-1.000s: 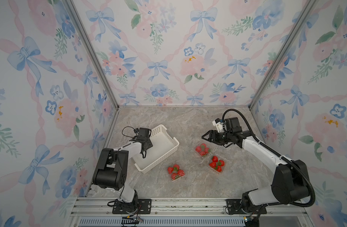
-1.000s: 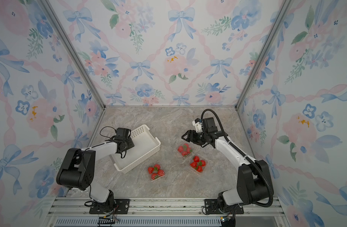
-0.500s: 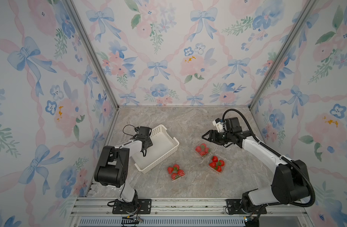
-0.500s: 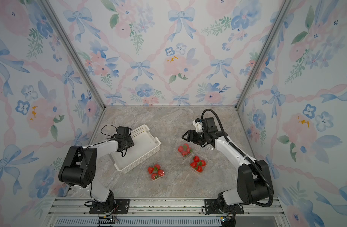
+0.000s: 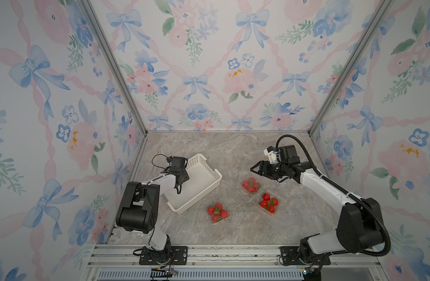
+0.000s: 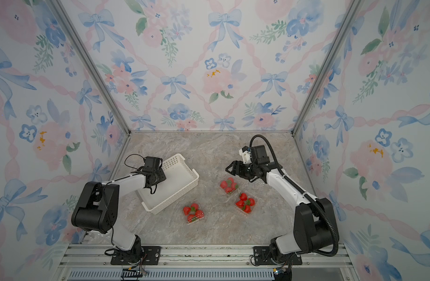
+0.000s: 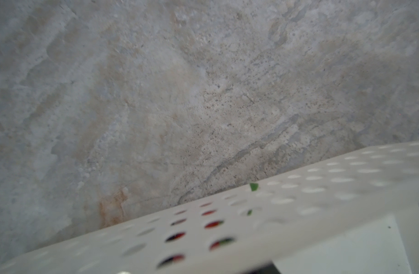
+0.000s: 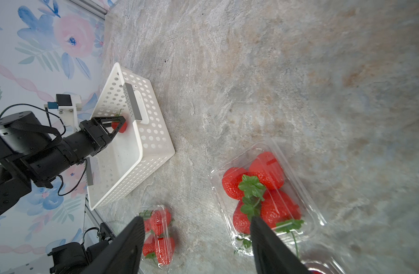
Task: Pack strawberries into containers
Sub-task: Pick up the strawberry from the basket, then place the strawberry in the packing box.
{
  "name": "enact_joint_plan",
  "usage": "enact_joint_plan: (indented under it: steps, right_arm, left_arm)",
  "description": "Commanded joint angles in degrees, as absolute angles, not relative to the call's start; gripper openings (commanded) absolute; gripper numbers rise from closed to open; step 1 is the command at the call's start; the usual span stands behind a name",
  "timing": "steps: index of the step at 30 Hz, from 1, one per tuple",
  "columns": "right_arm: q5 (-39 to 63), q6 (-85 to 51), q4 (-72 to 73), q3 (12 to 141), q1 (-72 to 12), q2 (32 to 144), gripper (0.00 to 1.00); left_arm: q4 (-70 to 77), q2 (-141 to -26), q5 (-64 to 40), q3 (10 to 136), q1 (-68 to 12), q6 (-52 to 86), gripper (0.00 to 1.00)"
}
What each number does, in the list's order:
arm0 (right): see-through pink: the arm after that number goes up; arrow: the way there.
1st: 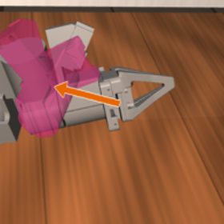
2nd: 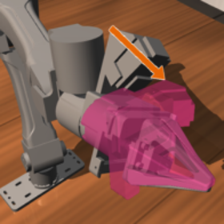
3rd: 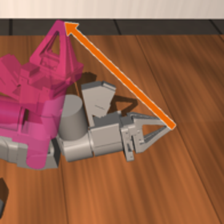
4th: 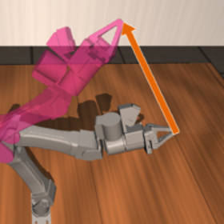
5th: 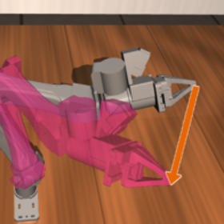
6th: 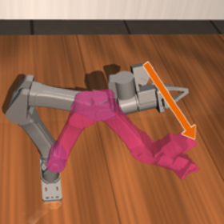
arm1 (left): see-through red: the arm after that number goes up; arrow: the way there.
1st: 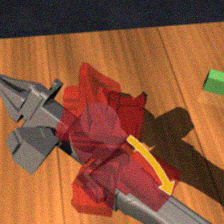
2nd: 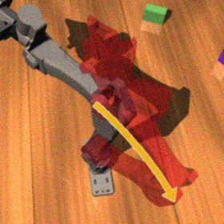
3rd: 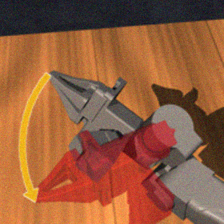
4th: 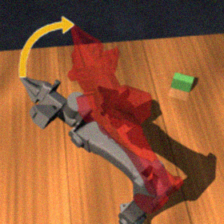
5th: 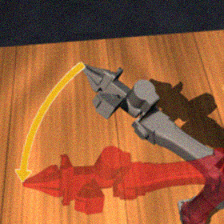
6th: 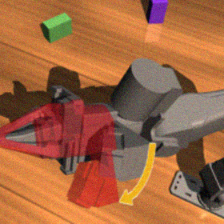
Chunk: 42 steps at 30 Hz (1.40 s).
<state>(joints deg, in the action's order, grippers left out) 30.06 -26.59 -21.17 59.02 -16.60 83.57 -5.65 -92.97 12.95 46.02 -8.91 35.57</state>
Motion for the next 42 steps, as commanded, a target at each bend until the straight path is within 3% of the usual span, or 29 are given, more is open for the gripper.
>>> enact_joint_plan:
  steps: [1,8,14,20,26,42]
  right_arm:
    - [29.36,-26.78,-21.62,58.54,-16.22,81.93,0.72]
    - [29.29,-26.67,-22.95,56.63,-13.32,79.78,0.72]
    - [29.55,-27.67,-23.81,52.79,-7.38,76.00,0.72]
    - [29.77,-29.41,-24.39,47.74,0.42,72.38,0.72]
    - [27.87,-28.73,-27.32,45.53,6.22,68.15,0.73]
    - [27.48,-27.82,-27.95,41.88,12.71,67.42,0.74]
  left_arm:
    - [-7.88,-89.96,10.79,44.00,-10.70,35.77,0.37]
    - [-9.14,-83.80,8.65,43.85,-17.60,39.05,0.34]
    - [-9.06,-80.54,9.58,48.00,-31.68,43.34,0.36]
    - [-9.10,-90.18,9.93,59.53,-48.32,44.57,0.36]
    - [-9.07,-103.00,8.55,71.07,-59.36,43.92,0.35]
    - [-9.14,-113.98,6.94,80.81,-67.55,43.86,0.37]
